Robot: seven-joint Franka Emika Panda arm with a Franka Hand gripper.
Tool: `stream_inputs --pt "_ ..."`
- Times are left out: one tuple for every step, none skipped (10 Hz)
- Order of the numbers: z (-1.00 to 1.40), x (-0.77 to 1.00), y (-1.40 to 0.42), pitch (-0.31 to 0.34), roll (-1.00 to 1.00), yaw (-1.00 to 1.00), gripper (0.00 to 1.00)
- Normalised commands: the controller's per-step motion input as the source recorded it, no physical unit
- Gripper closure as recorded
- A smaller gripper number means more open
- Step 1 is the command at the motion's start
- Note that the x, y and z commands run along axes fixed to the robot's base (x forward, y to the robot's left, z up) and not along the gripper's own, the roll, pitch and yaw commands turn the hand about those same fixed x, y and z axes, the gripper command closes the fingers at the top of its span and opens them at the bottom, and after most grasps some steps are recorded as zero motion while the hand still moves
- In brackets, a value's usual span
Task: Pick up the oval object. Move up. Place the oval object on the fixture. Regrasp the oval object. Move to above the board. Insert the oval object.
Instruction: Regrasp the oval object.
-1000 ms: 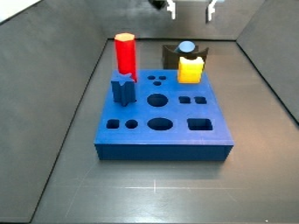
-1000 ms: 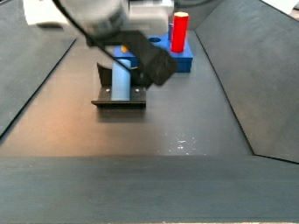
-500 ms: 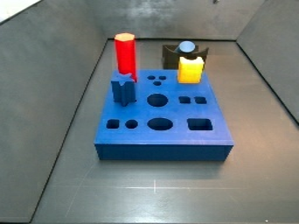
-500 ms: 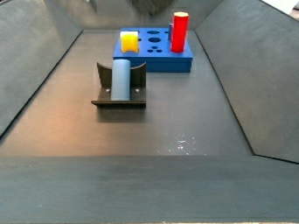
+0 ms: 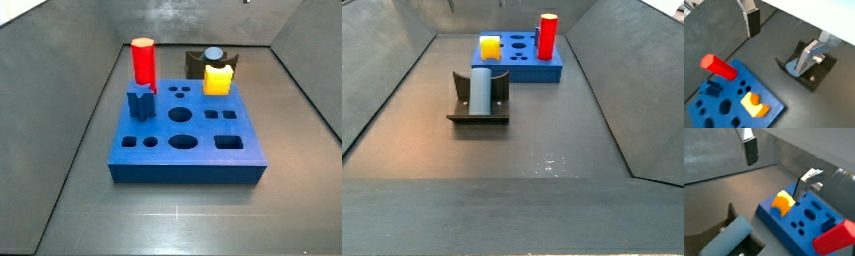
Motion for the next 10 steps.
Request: stream_inputs --pt "0.01 -0.04 -0.03 0.012 1.0 0.0 0.0" --pt "0.01 -0.05 -0.03 0.006 1.0 0.0 0.0" --pt "0.01 -0.05 -0.02 0.002 1.0 0.01 0.0" --pt "0.01 -0.04 -0.02 -0.009 1.0 0.01 0.0" --pt "0.0 -0.04 -0.02 -0.016 1.0 0.01 0.0" --pt "0.0 -0.03 -0.02 -0.022 1.0 0.01 0.0" --pt "0.0 -0.03 -0.02 -0.028 1.0 0.01 0.0" --pt "0.0 -0.03 -0.01 -0.028 1.0 0.01 0.0" --pt "0.01 -0.02 -0.02 -0.026 1.0 0.01 0.0" --pt "0.01 -0.01 -0.02 -0.023 1.0 0.01 0.0"
